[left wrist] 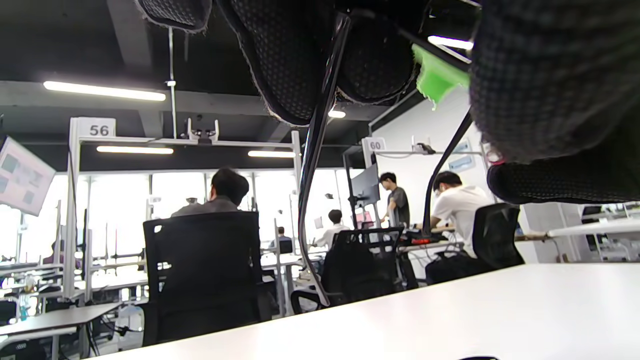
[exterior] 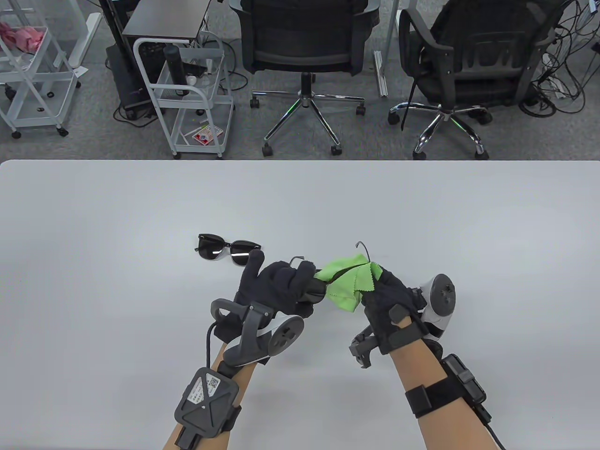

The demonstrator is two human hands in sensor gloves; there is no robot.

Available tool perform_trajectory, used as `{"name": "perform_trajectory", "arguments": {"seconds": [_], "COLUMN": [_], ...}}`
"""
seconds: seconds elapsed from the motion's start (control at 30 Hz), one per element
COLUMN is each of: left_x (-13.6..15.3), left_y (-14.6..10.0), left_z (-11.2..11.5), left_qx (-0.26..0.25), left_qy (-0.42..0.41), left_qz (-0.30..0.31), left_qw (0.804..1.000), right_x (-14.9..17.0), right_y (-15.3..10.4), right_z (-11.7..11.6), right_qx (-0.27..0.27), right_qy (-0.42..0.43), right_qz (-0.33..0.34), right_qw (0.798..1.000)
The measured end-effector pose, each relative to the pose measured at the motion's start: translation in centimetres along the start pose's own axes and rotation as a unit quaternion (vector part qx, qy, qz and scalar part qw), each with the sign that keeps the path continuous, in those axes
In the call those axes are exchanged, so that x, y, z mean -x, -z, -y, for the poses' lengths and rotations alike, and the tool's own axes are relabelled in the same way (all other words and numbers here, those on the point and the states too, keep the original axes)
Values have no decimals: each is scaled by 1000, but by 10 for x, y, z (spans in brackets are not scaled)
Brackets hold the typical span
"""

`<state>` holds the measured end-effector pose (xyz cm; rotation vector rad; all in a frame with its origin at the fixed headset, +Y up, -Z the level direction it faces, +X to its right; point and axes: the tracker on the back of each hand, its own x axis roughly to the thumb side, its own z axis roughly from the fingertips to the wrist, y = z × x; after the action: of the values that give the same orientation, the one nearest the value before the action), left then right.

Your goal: Dust sunglasses

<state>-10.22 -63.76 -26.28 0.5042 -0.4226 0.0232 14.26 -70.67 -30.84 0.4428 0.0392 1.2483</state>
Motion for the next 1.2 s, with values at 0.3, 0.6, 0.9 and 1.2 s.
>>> {"name": "perform_trajectory", "arguments": {"seconds": [0.3, 0.6, 0.9, 1.2], "left_x": [17, -19, -23, -24], "left_y": [-1, -3, 0, 0], "left_z": [-15, -16, -11, -4], "left_qx": [-33, -41, -16, -9], "left_qy": [-38, 45, -3, 23], "left_qz": [-47, 7, -3, 5], "left_qw": [998, 998, 1000, 1000], "right_x": [3, 8, 6, 15], "right_y": [5, -8, -10, -9], "right_z": [-18, -49, -37, -42], "right_qx": [-112, 23, 84, 88], "right_qy": [-52, -58, -101, -120], "right_qz": [-16, -67, -49, -75], "right_qw": [992, 996, 990, 986]}}
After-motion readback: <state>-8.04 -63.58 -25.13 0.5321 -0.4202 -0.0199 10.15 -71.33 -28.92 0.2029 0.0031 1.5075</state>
